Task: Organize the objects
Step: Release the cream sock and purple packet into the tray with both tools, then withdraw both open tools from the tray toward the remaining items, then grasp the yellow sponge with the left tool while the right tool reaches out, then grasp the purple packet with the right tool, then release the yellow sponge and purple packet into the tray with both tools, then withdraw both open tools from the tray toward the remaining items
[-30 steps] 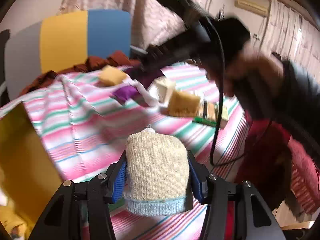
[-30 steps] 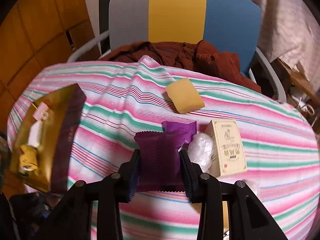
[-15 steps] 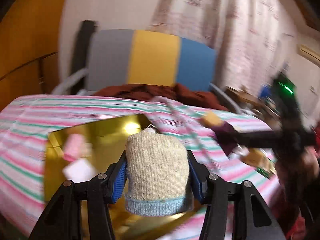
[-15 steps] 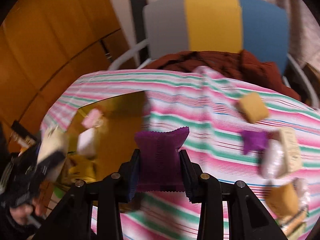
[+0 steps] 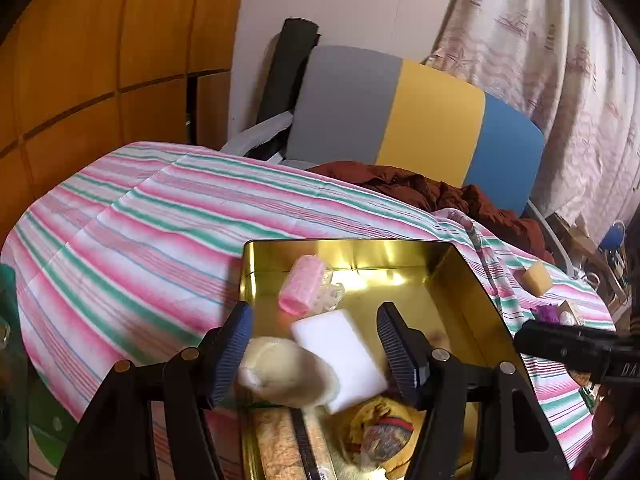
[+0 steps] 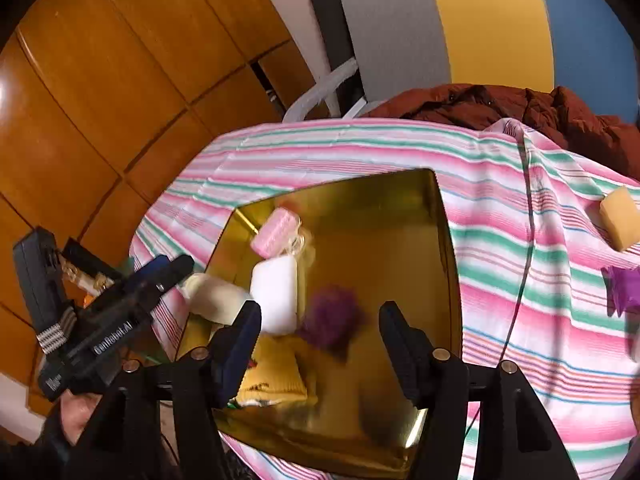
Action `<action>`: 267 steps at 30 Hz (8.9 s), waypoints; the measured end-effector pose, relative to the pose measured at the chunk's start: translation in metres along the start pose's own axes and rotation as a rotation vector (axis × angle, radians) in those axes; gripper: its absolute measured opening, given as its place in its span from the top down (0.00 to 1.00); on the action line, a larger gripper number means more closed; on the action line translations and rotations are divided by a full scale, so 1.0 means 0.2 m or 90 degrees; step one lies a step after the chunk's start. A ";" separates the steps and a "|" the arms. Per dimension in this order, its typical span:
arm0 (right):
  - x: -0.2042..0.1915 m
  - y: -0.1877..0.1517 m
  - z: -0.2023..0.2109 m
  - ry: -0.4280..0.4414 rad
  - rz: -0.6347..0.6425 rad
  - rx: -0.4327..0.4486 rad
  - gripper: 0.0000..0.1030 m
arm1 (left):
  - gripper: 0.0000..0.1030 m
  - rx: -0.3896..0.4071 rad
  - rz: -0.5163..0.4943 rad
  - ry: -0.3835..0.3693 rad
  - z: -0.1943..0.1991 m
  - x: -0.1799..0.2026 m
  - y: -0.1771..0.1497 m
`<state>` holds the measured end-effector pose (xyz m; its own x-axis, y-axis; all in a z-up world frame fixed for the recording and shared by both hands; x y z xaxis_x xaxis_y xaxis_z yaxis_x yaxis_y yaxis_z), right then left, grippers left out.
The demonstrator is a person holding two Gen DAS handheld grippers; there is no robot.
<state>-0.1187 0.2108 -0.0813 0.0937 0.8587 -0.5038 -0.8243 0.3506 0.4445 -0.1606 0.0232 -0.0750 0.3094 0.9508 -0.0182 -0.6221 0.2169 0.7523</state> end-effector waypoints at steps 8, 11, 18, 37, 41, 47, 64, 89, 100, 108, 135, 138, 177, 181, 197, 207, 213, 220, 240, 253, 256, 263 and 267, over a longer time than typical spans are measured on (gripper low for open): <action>0.04 -0.13 0.02 -0.057 0.018 0.008 0.23 | 0.37 0.008 0.009 -0.007 0.10 0.05 -0.06; 0.04 -0.16 0.05 -0.071 0.025 0.019 0.18 | 0.37 0.006 -0.003 -0.010 0.13 0.10 -0.07; 0.08 -0.18 0.13 -0.100 0.019 0.058 0.11 | 0.37 0.000 -0.038 -0.030 0.17 0.24 -0.08; 0.17 -0.18 0.27 -0.194 0.040 0.146 0.00 | 0.37 -0.027 -0.114 -0.035 0.22 0.45 -0.17; 0.20 -0.18 0.29 -0.215 0.039 0.159 0.00 | 0.37 -0.031 -0.117 -0.031 0.22 0.46 -0.18; 0.24 -0.18 0.29 -0.227 0.031 0.159 0.00 | 0.37 -0.039 -0.126 -0.039 0.21 0.50 -0.20; 0.38 -0.24 0.32 -0.246 0.001 0.155 0.00 | 0.37 -0.048 -0.147 -0.088 0.24 0.62 -0.28; 1.14 0.06 0.79 -0.316 -0.131 0.198 0.00 | 0.37 -0.011 -0.187 -0.178 0.25 0.93 -0.04; 1.79 0.24 0.91 -0.348 -0.323 0.306 0.00 | 0.37 -0.051 -0.213 -0.236 -0.01 1.33 0.13; 1.85 0.19 0.89 -0.302 -0.393 0.261 0.00 | 0.37 -0.134 -0.185 -0.296 -0.36 1.69 0.22; 1.84 0.13 0.87 -0.190 -0.456 0.218 0.00 | 0.43 -0.242 -0.028 -0.304 -1.15 2.17 0.45; 1.84 0.14 0.86 -0.205 -0.445 0.218 0.00 | 0.43 -0.191 -0.064 -0.329 -0.97 2.13 0.49; 1.50 0.34 0.01 -0.487 0.380 -0.203 0.33 | 0.43 -0.065 -0.047 -0.352 -0.09 0.90 0.04; 1.51 0.41 -0.02 -0.424 0.294 -0.208 0.55 | 0.43 -0.082 -0.035 -0.357 -0.13 0.90 0.03; 1.20 0.52 0.25 -0.286 0.052 0.007 0.58 | 0.43 -0.054 -0.036 -0.340 0.03 0.79 -0.05; 0.48 0.24 0.29 -0.075 0.040 0.074 0.58 | 0.43 -0.040 0.005 -0.274 0.16 0.49 -0.19; 0.24 0.02 0.20 -0.019 0.047 0.054 0.58 | 0.43 -0.024 0.038 -0.233 0.18 0.34 -0.19; 0.20 -0.11 0.08 -0.011 0.028 0.031 0.52 | 0.41 -0.009 0.045 -0.247 0.14 0.39 -0.08; 0.20 -0.21 0.17 -0.083 0.049 0.088 0.17 | 0.28 -0.033 0.046 -0.133 0.15 0.29 -0.23; 0.18 -0.22 0.23 -0.143 0.085 0.148 0.05 | 0.28 -0.038 -0.042 -0.029 0.20 0.31 -0.23; 0.19 -0.21 0.25 -0.161 0.091 0.166 0.03 | 0.28 -0.040 -0.062 -0.015 0.20 0.33 -0.23; 0.23 -0.18 0.32 -0.181 0.089 0.190 0.00 | 0.28 -0.040 -0.091 -0.007 0.22 0.37 -0.23; 0.30 -0.17 0.35 -0.197 0.074 0.196 0.00 | 0.28 -0.036 -0.103 -0.011 0.23 0.40 -0.22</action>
<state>-0.0458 0.2765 -0.0748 0.2114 0.9540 -0.2125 -0.6396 0.2995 0.7080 -0.0761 0.0807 -0.0795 0.4205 0.8987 -0.1247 -0.6030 0.3795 0.7017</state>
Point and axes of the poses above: each gripper's, at about its wrist camera, not at the fingertips, and z roughly against the way its jaws point, x to its right, y to its top, the point moved 10 cm from there along -z, roughly the way its jaws point, and after that the axes turned 15 degrees about -z, right-handed, at the moved point
